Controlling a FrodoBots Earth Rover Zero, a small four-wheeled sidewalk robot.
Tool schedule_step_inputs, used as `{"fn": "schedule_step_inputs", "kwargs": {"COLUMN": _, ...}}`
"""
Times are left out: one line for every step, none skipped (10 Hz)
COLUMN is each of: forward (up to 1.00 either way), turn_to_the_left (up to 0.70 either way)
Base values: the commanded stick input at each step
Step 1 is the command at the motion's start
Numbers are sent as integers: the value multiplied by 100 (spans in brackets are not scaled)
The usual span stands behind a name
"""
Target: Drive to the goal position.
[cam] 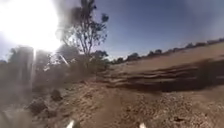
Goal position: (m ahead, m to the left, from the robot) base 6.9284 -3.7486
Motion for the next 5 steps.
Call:
{"fn": "schedule_step_inputs", "kwargs": {"forward": 70, "turn_to_the_left": 0}}
{"fn": "schedule_step_inputs", "kwargs": {"forward": 70, "turn_to_the_left": 0}}
{"fn": "schedule_step_inputs", "kwargs": {"forward": 70, "turn_to_the_left": 0}}
{"fn": "schedule_step_inputs", "kwargs": {"forward": 70, "turn_to_the_left": 0}}
{"fn": "schedule_step_inputs", "kwargs": {"forward": 70, "turn_to_the_left": 0}}
